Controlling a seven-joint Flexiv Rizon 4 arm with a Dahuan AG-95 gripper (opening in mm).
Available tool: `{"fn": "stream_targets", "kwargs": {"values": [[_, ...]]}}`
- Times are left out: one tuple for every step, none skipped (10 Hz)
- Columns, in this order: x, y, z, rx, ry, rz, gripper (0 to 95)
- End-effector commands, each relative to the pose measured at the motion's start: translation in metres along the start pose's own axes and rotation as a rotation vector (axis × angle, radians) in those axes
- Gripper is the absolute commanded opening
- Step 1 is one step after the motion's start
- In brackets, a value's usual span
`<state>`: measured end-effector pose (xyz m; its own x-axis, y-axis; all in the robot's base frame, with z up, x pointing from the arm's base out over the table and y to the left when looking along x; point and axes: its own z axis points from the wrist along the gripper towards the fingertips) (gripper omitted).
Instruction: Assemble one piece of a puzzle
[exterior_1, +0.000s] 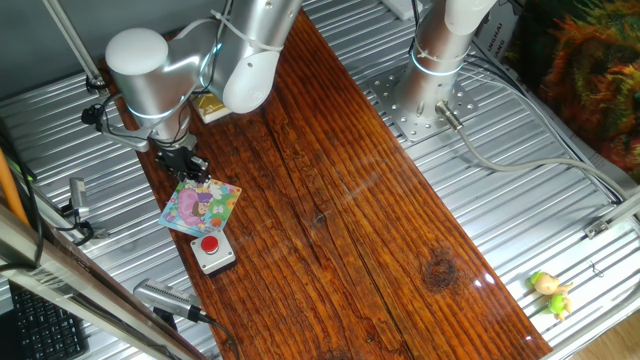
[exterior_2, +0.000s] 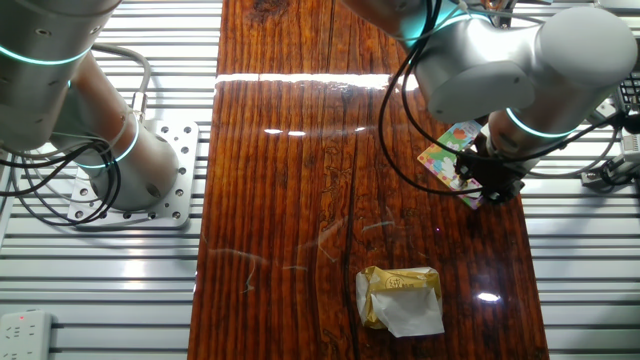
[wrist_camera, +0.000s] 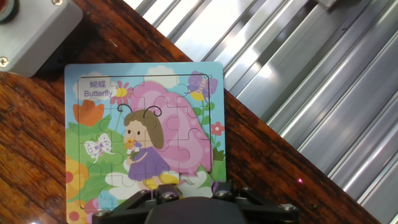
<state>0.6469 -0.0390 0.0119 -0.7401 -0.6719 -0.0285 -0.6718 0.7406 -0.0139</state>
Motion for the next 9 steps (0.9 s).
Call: {"fn": "stream_targets", "kwargs": {"values": [[0.0,-0.0002,0.0002,0.001,-0.002,0.004,38.0],[0.0,-0.0002,0.0002,0.002,-0.002,0.004,38.0],[0.0,-0.0002,0.0002,0.001,-0.004,0.006,19.0],[0.0,-0.0002,0.0002,-0.002,-0.005,0.007,19.0],[0.0,-0.0002,0.0002,-0.008,-0.006,0.01,19.0],[0.0,-0.0002,0.0002,-0.003,-0.008,0.009,19.0],[0.0,-0.0002,0.0001,-0.003,-0.01,0.01,19.0],[0.0001,-0.0002,0.0001,-0.001,-0.005,0.013,19.0],[0.0001,-0.0002,0.0001,0.0,-0.004,0.014,19.0]]}}
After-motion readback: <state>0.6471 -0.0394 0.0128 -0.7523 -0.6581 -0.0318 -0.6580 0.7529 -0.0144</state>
